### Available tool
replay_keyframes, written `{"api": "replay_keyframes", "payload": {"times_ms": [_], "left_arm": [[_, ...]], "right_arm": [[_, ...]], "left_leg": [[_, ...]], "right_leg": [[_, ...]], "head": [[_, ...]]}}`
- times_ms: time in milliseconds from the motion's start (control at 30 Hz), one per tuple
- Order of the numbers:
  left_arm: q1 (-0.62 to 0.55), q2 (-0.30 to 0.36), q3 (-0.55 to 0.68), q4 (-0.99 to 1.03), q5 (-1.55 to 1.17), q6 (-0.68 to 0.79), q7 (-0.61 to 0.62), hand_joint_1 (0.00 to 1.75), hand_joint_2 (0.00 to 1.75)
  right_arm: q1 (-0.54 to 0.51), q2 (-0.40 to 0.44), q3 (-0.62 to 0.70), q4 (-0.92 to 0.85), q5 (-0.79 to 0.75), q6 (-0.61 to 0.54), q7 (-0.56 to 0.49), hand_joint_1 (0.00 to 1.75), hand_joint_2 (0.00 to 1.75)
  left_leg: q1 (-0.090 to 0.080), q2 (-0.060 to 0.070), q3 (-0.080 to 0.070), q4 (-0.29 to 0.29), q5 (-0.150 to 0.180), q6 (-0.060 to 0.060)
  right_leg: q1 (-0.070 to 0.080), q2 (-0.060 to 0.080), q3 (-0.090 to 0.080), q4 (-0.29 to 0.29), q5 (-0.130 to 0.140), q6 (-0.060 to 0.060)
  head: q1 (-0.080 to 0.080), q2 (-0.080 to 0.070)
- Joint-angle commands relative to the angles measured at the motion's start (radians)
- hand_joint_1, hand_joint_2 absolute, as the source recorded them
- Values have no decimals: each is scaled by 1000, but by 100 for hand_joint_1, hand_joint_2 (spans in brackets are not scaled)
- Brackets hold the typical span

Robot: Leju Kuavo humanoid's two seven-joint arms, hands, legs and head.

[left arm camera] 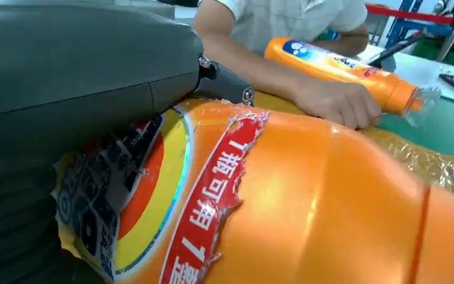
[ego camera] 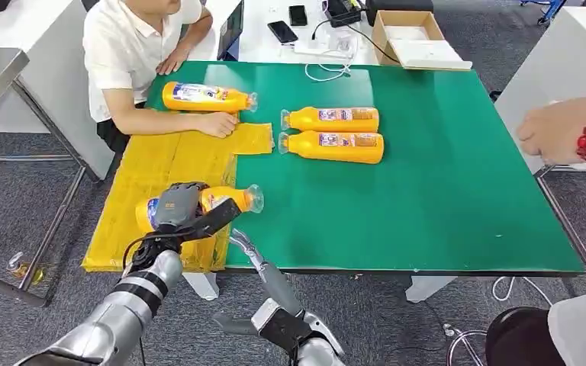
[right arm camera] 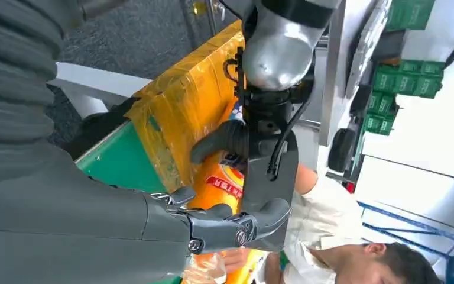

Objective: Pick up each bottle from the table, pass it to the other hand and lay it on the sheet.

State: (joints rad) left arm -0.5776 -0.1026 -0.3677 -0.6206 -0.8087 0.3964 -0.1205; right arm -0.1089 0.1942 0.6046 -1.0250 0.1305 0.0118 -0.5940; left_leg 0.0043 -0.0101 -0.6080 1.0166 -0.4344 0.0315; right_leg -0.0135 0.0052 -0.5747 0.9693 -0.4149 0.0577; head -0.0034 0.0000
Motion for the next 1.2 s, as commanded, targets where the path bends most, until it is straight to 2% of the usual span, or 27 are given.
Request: {"api": "replay_keyframes", "payload": {"times_ms": [33,300,500,533,567,633,667,700,833,933,1033,1200], "left_arm": [[-48,-11,-12,149,4,-7,6,175,175],[-63,-15,-17,174,-6,-30,16,175,175],[-148,-43,44,302,75,-271,77,175,175],[-157,-38,51,315,89,-316,88,175,175],[-163,-33,72,329,116,-361,100,175,175],[-169,-13,71,340,128,-443,110,52,175],[-167,-1,68,340,130,-467,112,19,175],[-162,4,96,346,162,-493,125,0,175],[-147,8,110,352,185,-493,118,0,175],[-152,0,68,354,157,-536,104,0,175],[-139,8,36,346,142,-574,90,0,175],[-143,8,31,346,152,-584,74,0,175]], "right_arm": [[-26,9,28,54,-4,1,1,0,175],[-27,10,28,54,-8,4,2,0,175],[-48,19,47,96,-17,17,9,0,175],[-56,22,51,111,-20,17,8,0,0],[-64,27,52,126,-24,15,6,0,0],[-75,34,53,152,-32,13,3,0,0],[-79,36,57,164,-34,9,-1,0,0],[-82,37,61,175,-31,4,-4,0,0],[-89,43,70,212,-31,-11,-21,0,0],[-94,45,76,225,-30,-13,-25,0,0],[-86,41,88,228,-27,-13,-31,0,0],[-85,40,87,256,-27,-25,-38,0,0]], "left_leg": [[0,2,3,-1,0,-2],[0,1,4,-1,0,-2],[0,0,5,-1,1,-2],[1,0,5,0,0,-2],[0,0,6,-1,1,-2],[0,0,9,-2,0,-2],[0,1,10,-3,1,-3],[0,-1,11,-3,1,-2],[-1,3,15,-4,0,-3],[-1,-3,14,-3,1,-2],[-1,1,15,-3,0,-3],[-1,-2,16,-3,0,-3]], "right_leg": [[0,1,2,0,0,-2],[0,1,3,0,0,-2],[1,0,4,0,0,-2],[1,0,5,0,0,-2],[0,0,6,0,0,-2],[0,1,8,0,0,-2],[0,1,9,-1,0,-3],[0,0,11,-1,0,-2],[-1,3,14,-2,0,-3],[-1,-3,14,0,-1,-2],[0,0,13,-1,0,-3],[0,-2,16,-1,-1,-2]], "head": [[0,0],[0,0],[0,0],[0,0],[0,0],[0,0],[0,0],[0,0],[0,0],[2,0],[1,0],[1,0]]}}
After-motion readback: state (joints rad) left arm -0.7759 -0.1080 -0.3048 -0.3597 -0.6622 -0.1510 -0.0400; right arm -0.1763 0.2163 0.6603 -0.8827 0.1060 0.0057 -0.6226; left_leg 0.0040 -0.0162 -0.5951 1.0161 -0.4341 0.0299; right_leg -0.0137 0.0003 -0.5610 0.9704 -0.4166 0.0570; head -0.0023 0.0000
